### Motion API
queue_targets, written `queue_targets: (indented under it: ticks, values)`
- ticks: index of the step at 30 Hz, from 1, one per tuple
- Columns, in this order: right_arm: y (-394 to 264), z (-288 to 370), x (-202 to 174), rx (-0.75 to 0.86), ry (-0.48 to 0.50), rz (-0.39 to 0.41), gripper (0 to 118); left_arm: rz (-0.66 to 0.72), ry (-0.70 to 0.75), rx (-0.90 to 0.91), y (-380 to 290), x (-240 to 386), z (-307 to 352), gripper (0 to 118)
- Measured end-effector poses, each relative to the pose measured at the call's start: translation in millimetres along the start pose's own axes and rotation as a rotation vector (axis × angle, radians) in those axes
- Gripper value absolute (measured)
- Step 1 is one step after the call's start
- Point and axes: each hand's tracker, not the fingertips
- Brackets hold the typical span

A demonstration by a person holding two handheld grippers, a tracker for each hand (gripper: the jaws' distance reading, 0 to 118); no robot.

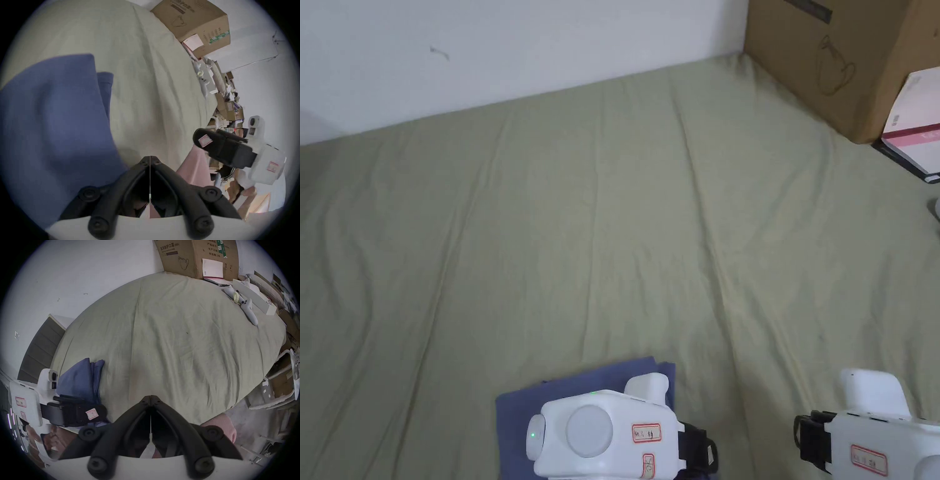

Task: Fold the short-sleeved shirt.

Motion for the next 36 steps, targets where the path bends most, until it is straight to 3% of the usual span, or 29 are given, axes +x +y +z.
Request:
queue_targets:
  ticks: [4, 9, 14, 18, 22, 23, 24, 25, 26, 27, 32, 36]
  values:
    - [4.0, 5.0, -6.9, 0.011, 0.003, 0.007, 0, -0.012, -0.019, 0.102, -3.9, 17.5, 46.6, 0]
    - [11.5, 11.0, -33.9, 0.026, 0.032, 0.088, 0, 0.067, -0.033, 0.263, -10.5, -19.5, 117.1, 0]
    - [18.4, 10.4, -85.8, 0.027, 0.128, 0.237, 0, 0.189, 0.068, 0.38, -44.3, -69.7, 178.5, 0]
    - [16.9, -3.6, -130.3, -0.003, 0.198, 0.335, 0, 0.312, 0.083, 0.413, -76.2, -103.2, 201.1, 0]
    - [7.9, -38.9, -163.9, -0.086, 0.227, 0.439, 0, 0.351, 0.055, 0.429, -100.2, -128.0, 206.8, 2]
    - [4.6, -51.7, -168.4, -0.121, 0.201, 0.446, 0, 0.371, 0.028, 0.434, -103.9, -132.7, 206.2, 12]
    - [1.9, -66.7, -169.0, -0.146, 0.173, 0.458, 0, 0.385, 0.011, 0.434, -106.2, -136.1, 205.3, 32]
    - [-3.0, -80.4, -170.6, -0.181, 0.131, 0.473, 0, 0.398, 0.005, 0.43, -107.1, -140.1, 202.9, 65]
    - [-4.9, -86.2, -169.4, -0.194, 0.128, 0.455, 0, 0.414, 0.003, 0.429, -106.8, -139.3, 201.7, 88]
    - [-4.0, -85.4, -168.5, -0.175, 0.145, 0.442, 0, 0.422, -0.002, 0.423, -106.4, -141.1, 198.8, 102]
    - [6.5, -79.6, -161.8, -0.18, 0.162, 0.418, 0, 0.43, -0.066, 0.415, -91.7, -164.4, 180.9, 106]
    - [4.0, -79.6, -164.4, -0.177, 0.153, 0.413, 0, 0.513, -0.178, 0.366, -76.2, -169.8, 155.7, 106]
